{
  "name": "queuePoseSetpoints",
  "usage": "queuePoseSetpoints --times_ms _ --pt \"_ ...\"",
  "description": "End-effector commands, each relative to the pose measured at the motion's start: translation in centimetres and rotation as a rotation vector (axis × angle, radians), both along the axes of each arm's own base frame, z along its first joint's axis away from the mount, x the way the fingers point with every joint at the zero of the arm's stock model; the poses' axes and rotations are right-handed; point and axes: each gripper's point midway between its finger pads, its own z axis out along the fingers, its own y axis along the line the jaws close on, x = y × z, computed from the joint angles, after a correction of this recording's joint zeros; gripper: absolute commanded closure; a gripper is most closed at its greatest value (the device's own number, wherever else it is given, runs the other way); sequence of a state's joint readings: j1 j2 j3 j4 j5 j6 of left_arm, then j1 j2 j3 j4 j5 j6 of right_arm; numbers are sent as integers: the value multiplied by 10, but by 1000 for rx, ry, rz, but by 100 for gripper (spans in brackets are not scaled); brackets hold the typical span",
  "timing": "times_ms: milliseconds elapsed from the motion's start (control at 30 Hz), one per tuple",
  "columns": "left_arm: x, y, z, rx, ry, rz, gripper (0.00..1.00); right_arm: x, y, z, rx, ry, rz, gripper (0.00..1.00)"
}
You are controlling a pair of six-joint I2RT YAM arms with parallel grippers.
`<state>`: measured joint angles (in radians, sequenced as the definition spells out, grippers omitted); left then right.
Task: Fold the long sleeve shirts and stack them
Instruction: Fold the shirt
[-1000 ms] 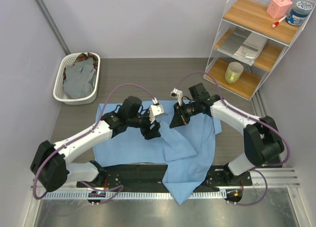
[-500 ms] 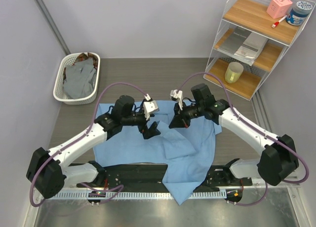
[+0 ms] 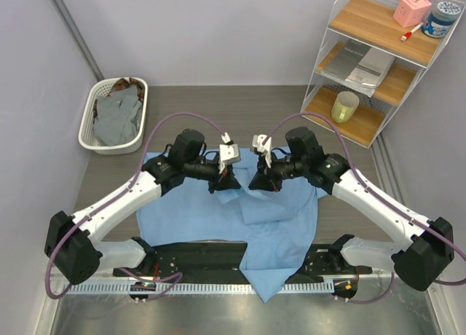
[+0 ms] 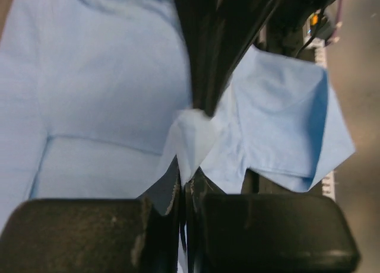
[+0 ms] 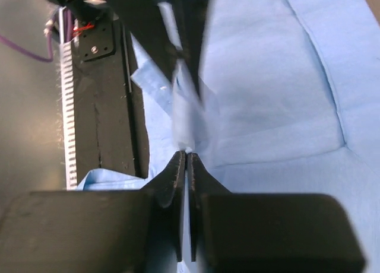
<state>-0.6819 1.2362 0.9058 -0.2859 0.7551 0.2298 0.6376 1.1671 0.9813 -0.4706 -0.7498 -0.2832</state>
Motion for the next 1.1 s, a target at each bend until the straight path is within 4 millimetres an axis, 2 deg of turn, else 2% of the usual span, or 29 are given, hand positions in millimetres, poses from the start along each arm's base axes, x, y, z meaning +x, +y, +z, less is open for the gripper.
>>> queuePoseSetpoints --times_ms 0,33,100,167,200,267,300,367,400,467,567,600,733,767,867,1067 --pt "-33 -4 73 -89 -23 -120 100 31 -6 27 18 -76 -156 75" --pt "-36 -3 78 -91 -33 -128 100 36 -8 29 20 -71 -183 68" --pt "-45 -5 92 -102 -81 -172 100 62 -23 42 34 -62 -313 58" --pt "-56 -4 94 -80 -96 -221 100 86 -38 49 46 -34 -410 54" --pt "-62 -7 106 -91 -119 -249 100 105 -56 47 39 -17 -485 53" --pt "-73 -5 107 -65 -94 -294 100 130 -69 38 4 20 -543 52" --pt "-80 -6 117 -75 -129 -335 100 139 -82 28 -30 61 -588 52" --pt "-92 -3 115 -40 -117 -383 100 158 -90 8 -87 124 -614 57" --pt "-97 -4 121 -46 -151 -418 100 162 -95 -1 -113 140 -625 60" --pt "-103 0 121 -34 -140 -441 100 171 -106 -17 -147 151 -645 62" --pt "-109 1 122 -25 -145 -478 100 182 -113 -49 -220 162 -665 66" --pt "-113 4 119 -8 -133 -490 100 185 -116 -66 -250 192 -667 67" --pt "-114 6 120 -1 -146 -500 100 193 -134 -108 -347 251 -712 71" --pt "-115 7 119 0 -147 -506 100 195 -144 -115 -365 264 -736 71" --pt "-117 8 123 -11 -158 -529 100 196 -154 -136 -415 299 -754 71" --pt "-124 11 128 -19 -204 -593 100 200 -161 -158 -469 326 -760 72"
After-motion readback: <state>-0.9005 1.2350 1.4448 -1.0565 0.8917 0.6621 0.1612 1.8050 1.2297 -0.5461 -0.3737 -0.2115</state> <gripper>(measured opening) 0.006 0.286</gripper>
